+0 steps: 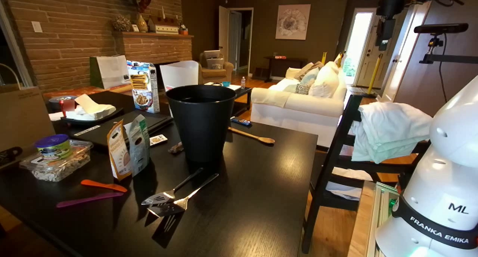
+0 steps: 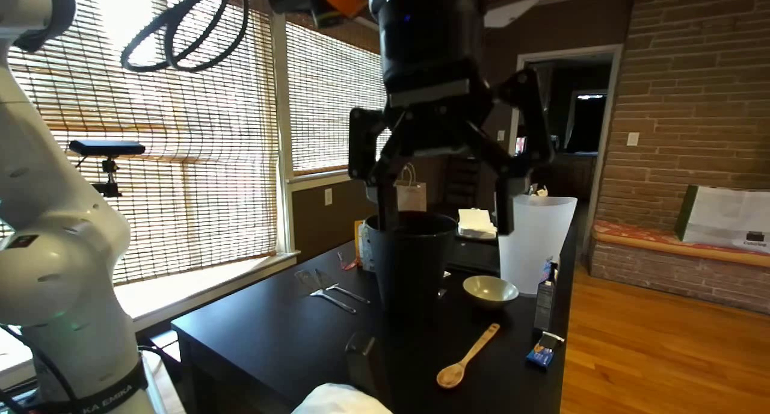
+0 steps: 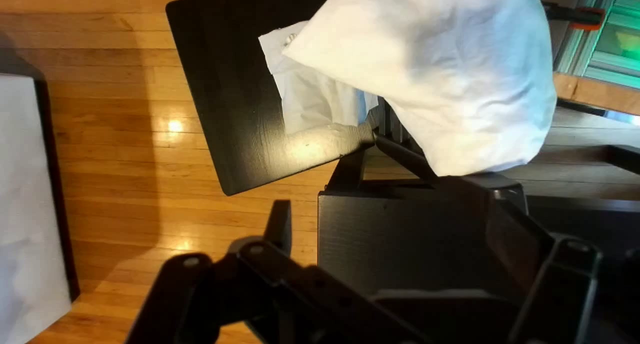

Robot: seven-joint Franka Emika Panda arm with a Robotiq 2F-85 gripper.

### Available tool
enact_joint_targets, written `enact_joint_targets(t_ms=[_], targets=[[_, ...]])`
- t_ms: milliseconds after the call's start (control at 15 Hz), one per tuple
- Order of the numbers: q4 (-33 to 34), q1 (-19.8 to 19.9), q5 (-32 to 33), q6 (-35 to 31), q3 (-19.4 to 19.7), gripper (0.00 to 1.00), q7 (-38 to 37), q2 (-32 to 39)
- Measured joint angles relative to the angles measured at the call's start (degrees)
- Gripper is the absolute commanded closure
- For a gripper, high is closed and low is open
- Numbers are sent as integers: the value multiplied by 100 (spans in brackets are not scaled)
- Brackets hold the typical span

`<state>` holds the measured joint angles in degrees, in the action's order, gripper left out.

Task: Put the white cloths on the backrest of the chair

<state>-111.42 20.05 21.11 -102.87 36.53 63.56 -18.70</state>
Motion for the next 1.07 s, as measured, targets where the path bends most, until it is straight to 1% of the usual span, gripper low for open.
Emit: enact_joint_targets(t_ms=[267,533,800,1067], targets=[[0,137,180,109,-379,0,-410,-356],[0,257,373,128,-635,0,-822,-593],[0,307,457,368,-779,0,-1101,-740],[0,307,460,490,-811,0,-1137,-788]])
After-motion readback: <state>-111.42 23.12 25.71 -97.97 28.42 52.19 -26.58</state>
